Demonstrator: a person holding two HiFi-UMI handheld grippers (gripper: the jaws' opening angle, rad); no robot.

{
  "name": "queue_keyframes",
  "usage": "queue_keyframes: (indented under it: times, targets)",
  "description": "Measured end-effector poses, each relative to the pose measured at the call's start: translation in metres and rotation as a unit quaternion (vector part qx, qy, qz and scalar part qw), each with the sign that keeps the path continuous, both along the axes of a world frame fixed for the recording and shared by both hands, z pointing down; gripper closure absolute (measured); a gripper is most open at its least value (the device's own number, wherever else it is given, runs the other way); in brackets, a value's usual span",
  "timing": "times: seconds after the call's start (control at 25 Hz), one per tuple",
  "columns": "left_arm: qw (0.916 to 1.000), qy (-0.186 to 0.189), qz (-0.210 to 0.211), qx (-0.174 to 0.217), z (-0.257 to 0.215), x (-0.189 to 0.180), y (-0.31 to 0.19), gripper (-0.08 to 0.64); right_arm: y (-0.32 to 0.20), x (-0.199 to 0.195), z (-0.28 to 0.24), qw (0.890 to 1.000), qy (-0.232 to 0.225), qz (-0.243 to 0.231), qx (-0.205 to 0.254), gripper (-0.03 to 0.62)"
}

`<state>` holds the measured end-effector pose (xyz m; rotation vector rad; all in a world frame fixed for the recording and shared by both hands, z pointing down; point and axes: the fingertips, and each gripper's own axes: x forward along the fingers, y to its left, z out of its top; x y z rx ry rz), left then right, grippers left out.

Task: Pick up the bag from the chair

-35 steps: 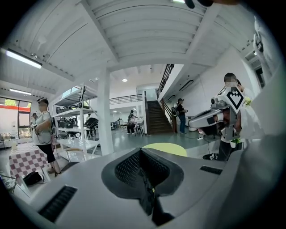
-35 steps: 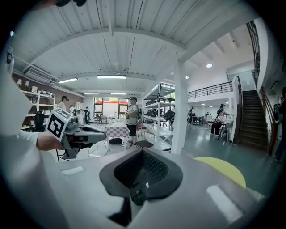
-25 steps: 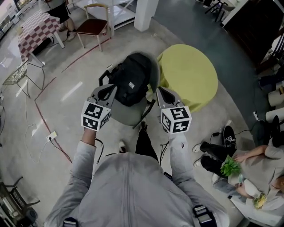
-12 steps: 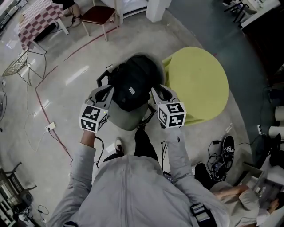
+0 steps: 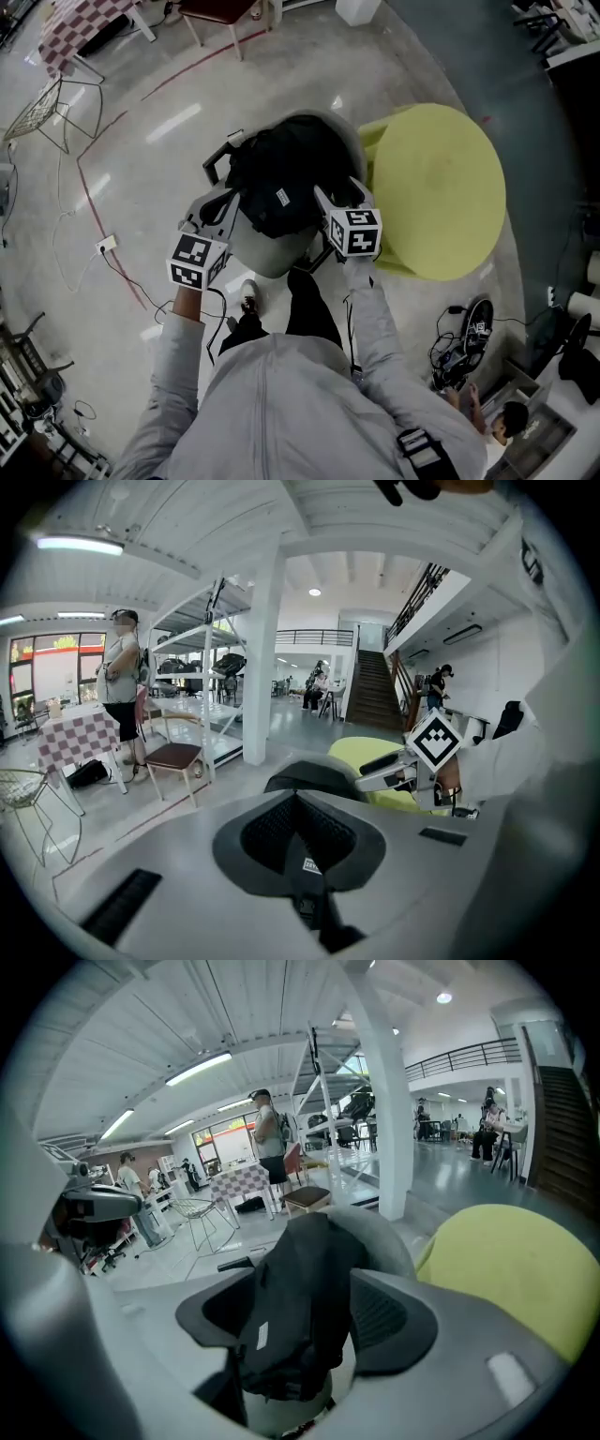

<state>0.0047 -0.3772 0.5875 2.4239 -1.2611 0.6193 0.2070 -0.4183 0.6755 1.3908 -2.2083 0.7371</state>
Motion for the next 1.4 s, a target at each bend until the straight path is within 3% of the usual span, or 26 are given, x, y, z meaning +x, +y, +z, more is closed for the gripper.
queue_keyframes:
  times: [0.28,0.52,0.6,0.68,0.8,0.88,1.16,1.4]
  targets:
    - [0.9992,-0.011,-0.019,-0.033,0.032,-0.007,-0.003,0.554,-0.020,-0.002,0.075,0.998,0.015,-0.005,-0.056,0.265]
    - [0.9984,-0.020,-0.026,-0.046,0.041,-0.015,0.002,0.554,-0.036,0.000,0.104,0.998,0.026,0.015,-0.052,0.268]
    - [0.9983,-0.020,-0.027,-0.048,0.043,-0.017,0.004,0.554,-0.040,0.001,0.107,0.998,0.034,0.023,-0.042,0.307]
    - [0.9980,-0.019,-0.031,-0.052,0.045,-0.023,0.008,0.554,-0.042,-0.001,0.106,0.999,0.034,0.019,-0.033,0.360]
    - [0.9976,-0.019,-0.039,-0.055,0.046,-0.030,0.012,0.554,-0.038,-0.011,0.101,1.000,0.021,-0.002,-0.021,0.504]
    - [0.9971,-0.023,-0.041,-0.060,0.047,-0.033,0.016,0.554,-0.033,-0.017,0.097,1.000,0.011,-0.013,-0.015,0.546]
    - [0.9979,-0.008,-0.057,-0.028,0.031,-0.045,0.023,0.554,-0.007,-0.051,0.059,0.998,-0.041,-0.050,0.002,0.572]
    - [0.9977,-0.002,-0.067,-0.007,0.010,-0.071,0.041,0.554,0.029,-0.111,0.005,0.993,-0.025,-0.105,0.049,0.574]
